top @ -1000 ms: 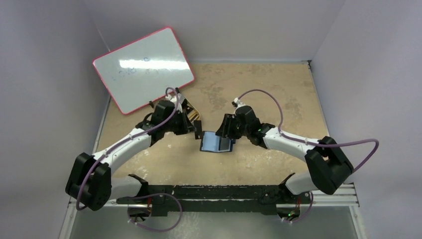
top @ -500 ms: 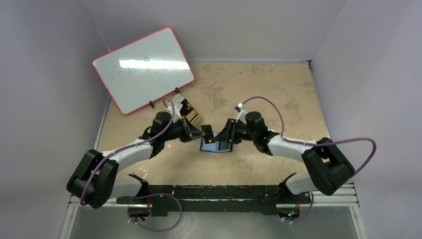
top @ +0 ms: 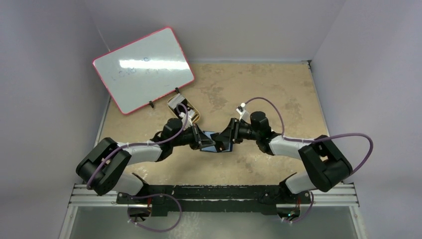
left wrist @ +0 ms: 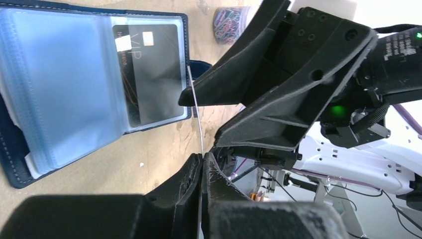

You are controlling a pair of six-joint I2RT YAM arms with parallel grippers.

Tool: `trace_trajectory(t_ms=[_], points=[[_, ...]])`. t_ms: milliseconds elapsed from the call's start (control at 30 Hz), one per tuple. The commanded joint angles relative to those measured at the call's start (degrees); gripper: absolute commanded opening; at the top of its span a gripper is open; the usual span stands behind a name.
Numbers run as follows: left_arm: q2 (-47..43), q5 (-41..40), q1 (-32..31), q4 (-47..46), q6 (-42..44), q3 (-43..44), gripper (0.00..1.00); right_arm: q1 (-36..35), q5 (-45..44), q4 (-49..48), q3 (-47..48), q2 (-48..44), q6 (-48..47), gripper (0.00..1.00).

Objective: Put the credit cards into the card holder
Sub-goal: Pick up the credit card from the storage box.

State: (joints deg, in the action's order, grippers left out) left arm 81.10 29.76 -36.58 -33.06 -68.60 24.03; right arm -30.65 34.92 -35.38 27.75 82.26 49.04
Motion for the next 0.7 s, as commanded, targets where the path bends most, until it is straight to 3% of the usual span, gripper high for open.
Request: trace_trajectory(t_ms=[0, 133, 433, 533, 667], points=[[-0.60, -0.76, -0.72, -8.12, -2.18, -0.28, 0.00, -0.23, 4.10, -4.35, 1.17, 0.19, 0.37, 0.49], [-2.91, -2.83, -0.74, -2.51, 0.89, 0.07, 0.00, 0.01, 3.49, -3.95, 0.68, -0.97, 0.49, 0.46], [-7.36, -2.76, -0.71, -0.25, 4.13, -0.60, 0.00, 1.19, 5.87, -3.13, 0.60, -3.01, -1.40, 0.50], [-6.97, -2.81, -0.71, 0.19, 4.29, -0.37, 0.00, 1.42, 6.71, -4.14, 0.24, -4.42, -1.21, 0.40], [-7.25, -5.18, -0.65, 4.97, 6.27, 0.62, 0.00, 1.47, 5.11, -2.51, 0.15, -6.80, -1.55, 0.17]])
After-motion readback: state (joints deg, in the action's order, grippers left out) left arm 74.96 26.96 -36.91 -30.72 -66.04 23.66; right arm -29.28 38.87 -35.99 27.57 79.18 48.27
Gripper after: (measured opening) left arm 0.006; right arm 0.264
